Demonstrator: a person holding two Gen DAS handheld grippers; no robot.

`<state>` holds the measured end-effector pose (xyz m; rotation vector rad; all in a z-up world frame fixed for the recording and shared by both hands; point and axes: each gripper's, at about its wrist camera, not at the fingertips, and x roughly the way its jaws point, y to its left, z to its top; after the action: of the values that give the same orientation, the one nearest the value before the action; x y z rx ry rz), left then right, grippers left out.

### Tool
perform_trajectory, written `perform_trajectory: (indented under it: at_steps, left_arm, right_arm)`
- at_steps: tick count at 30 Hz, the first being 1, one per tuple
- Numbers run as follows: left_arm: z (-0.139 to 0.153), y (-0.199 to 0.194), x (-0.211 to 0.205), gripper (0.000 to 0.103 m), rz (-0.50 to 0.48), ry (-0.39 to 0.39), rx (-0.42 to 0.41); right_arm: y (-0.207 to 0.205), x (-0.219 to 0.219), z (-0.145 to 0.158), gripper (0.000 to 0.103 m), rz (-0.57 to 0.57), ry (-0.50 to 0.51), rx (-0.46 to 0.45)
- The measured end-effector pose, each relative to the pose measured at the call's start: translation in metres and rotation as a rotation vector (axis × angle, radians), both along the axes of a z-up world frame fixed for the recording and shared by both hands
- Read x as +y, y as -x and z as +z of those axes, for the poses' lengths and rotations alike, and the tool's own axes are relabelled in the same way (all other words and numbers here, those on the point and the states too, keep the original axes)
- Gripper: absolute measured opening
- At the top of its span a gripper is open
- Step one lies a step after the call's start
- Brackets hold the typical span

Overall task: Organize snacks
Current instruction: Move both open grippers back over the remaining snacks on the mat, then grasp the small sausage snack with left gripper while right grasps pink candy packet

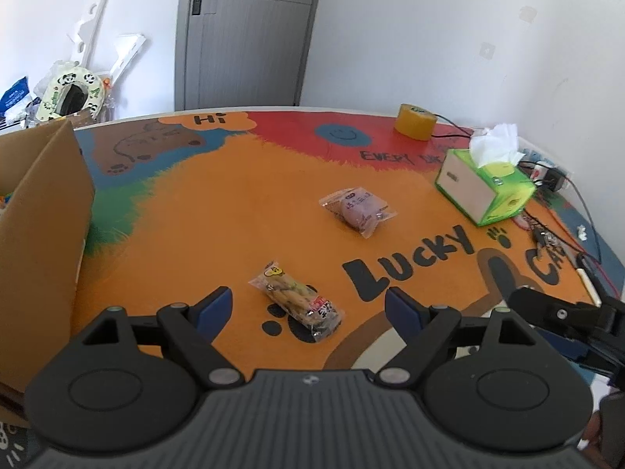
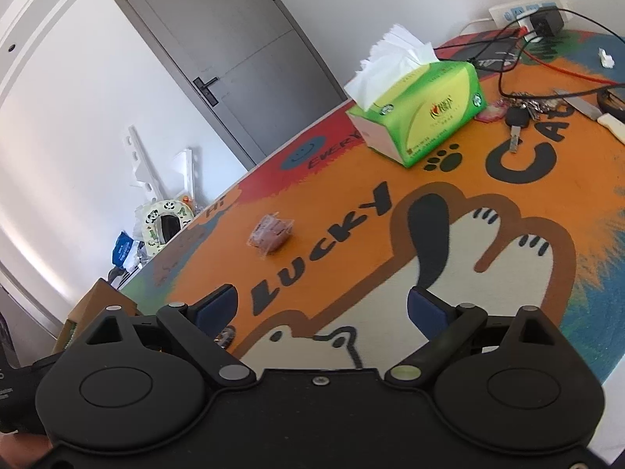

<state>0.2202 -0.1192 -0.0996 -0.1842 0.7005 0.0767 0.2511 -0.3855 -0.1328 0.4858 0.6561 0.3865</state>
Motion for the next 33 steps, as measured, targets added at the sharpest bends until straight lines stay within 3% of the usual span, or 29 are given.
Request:
perform_trajectory:
  at_steps: [9,18,21,28,33]
  left_arm:
    - [-0.014,-0.019,0.000,0.084,0.065,-0.007,0.019]
    - [-0.022,-0.024,0.003,0.081,0.065,-0.019,0.046]
    - [-0.022,-0.020,0.004,0.071,0.062,-0.024,0.040]
    - [-0.021,-0.013,0.013,0.021,0.011,0.031,0.026]
    - [-0.020,-0.010,0.025,0.021,0.020,0.062,0.021]
  right_arm:
    - [-0.007,-0.002,-0.008,0.095,0.003,-0.004,0.017]
    - [-0.010,0.004,-0.010,0.095,0.014,-0.005,0.023]
    - [-0.009,0.007,-0.010,0.095,0.021,-0.001,0.021]
    - [-0.011,0.018,-0.009,0.095,0.038,0.005,0.024]
    - [-0.014,0.029,-0.005,0.095,0.056,0.017,0.017]
